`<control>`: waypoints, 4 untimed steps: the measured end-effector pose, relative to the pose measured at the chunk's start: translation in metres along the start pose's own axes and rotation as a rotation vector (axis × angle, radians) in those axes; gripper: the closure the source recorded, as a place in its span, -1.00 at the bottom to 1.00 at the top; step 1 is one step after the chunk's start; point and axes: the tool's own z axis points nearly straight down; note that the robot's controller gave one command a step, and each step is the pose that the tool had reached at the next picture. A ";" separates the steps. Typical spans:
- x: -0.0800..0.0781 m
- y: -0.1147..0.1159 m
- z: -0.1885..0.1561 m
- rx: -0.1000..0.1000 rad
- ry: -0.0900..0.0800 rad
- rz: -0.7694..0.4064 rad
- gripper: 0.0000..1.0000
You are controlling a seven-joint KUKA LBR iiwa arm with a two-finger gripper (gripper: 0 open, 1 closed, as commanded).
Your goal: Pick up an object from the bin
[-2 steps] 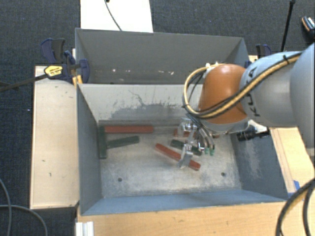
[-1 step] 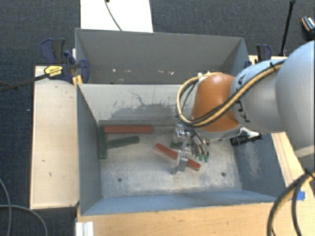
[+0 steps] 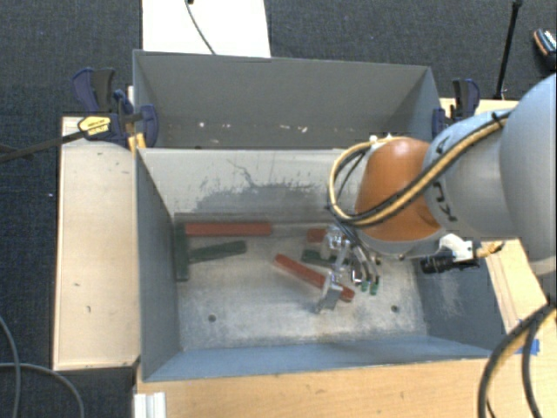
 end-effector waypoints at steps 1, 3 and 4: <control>-0.002 0.001 -0.003 -0.002 -0.005 0.002 1.00; -0.004 0.002 -0.087 -0.003 -0.008 0.003 1.00; -0.006 0.002 -0.120 -0.003 -0.007 0.001 1.00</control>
Offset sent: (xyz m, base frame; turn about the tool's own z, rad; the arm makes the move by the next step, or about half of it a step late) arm 0.0000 0.0000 0.0000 0.0000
